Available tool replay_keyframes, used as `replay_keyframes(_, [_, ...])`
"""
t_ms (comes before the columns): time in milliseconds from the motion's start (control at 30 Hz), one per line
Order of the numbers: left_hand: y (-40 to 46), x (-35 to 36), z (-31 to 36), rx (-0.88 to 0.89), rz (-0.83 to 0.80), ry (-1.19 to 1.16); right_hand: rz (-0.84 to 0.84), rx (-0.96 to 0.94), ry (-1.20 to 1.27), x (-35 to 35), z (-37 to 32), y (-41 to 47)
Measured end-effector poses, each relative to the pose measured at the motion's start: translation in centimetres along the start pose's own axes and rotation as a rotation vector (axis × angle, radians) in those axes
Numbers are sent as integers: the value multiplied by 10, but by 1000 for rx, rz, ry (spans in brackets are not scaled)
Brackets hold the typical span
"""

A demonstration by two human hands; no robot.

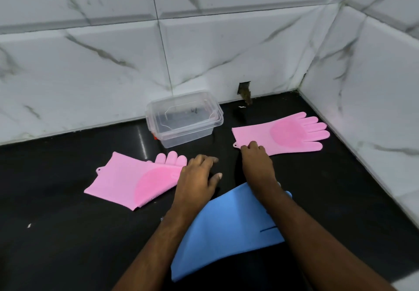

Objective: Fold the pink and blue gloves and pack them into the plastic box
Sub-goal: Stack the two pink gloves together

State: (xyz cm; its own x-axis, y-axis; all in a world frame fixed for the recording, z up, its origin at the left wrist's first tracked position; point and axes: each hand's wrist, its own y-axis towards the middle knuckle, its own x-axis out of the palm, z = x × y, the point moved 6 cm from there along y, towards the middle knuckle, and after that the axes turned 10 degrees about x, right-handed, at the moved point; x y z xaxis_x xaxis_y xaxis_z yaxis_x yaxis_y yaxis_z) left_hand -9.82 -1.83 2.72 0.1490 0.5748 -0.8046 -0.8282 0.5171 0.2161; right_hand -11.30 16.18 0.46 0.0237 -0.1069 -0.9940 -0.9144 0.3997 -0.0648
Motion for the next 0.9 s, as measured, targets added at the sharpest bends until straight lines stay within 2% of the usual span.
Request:
replay_keyframes(100, [2,14,3,9,-53,-22,-49,16,105,2,4,3])
replay_keyframes(133, [1,17,2,-30,-41,-124,-78,26,165,2,4,3])
replay_keyframes(167, [-1,20,-1,-124,-10,-312,-108,27,235,0,1,0])
replay_keyframes(267, [-6,34,-2,-546,144,-1129,-163,-20,448,-7,-15,-20])
replay_keyframes(333, [-3,42,1,-664,145,-1348,-189,-47,577,-11,-28,-39])
replay_keyframes(433, [-1,36,-1,-653,169,-1323,-185,-164,674,-14,-44,-60])
replay_keyframes(533, [-4,28,-11,-629,324,-1258,-216,-304,667,-13,-54,-67])
replay_keyframes(600, [-10,24,-17,-625,388,-1154,-238,-328,670,-10,-52,-67])
replay_keyframes(667, [-17,21,-22,-621,406,-1047,-217,-364,654,-9,-51,-68])
replay_keyframes(767, [-22,12,-21,-552,348,-902,-119,-369,553,-9,-51,-66])
replay_keyframes(900, [-27,-13,-27,-490,347,-584,-191,-323,353,0,-61,-62])
